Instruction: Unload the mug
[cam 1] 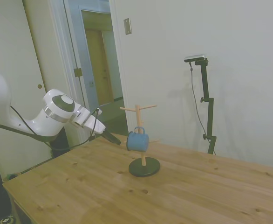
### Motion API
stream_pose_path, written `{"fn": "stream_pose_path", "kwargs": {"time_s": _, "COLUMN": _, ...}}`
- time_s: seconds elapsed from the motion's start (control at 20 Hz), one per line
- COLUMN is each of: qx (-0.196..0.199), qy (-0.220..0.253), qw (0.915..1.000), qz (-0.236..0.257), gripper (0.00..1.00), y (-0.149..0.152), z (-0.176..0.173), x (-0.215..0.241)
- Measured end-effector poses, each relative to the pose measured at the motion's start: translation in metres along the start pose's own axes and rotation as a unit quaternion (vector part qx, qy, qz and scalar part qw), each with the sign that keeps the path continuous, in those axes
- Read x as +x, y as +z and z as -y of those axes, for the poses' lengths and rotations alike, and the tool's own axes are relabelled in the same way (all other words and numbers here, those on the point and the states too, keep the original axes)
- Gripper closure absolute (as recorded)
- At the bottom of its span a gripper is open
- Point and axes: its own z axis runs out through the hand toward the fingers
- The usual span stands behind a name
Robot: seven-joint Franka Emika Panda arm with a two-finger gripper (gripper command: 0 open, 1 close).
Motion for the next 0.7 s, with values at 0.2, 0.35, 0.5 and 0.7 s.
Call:
{"fn": "stream_pose_path", "kwargs": {"time_s": 0.2, "qx": -0.003, "qy": 0.025, "qw": 0.9987, "qz": -0.043, "gripper": 0.0, "y": 0.01, "z": 0.004, "x": 0.002}}
{"fn": "stream_pose_path", "kwargs": {"time_s": 0.35, "qx": -0.008, "qy": 0.034, "qw": 0.9977, "qz": -0.058, "gripper": 0.0, "y": 0.028, "z": 0.007, "x": 0.002}}
{"fn": "stream_pose_path", "kwargs": {"time_s": 0.5, "qx": -0.017, "qy": 0.041, "qw": 0.997, "qz": -0.063, "gripper": 0.0, "y": 0.042, "z": 0.01, "x": 0.001}}
{"fn": "stream_pose_path", "kwargs": {"time_s": 0.7, "qx": -0.027, "qy": 0.05, "qw": 0.9959, "qz": -0.071, "gripper": 0.0, "y": 0.048, "z": 0.008, "x": 0.008}}
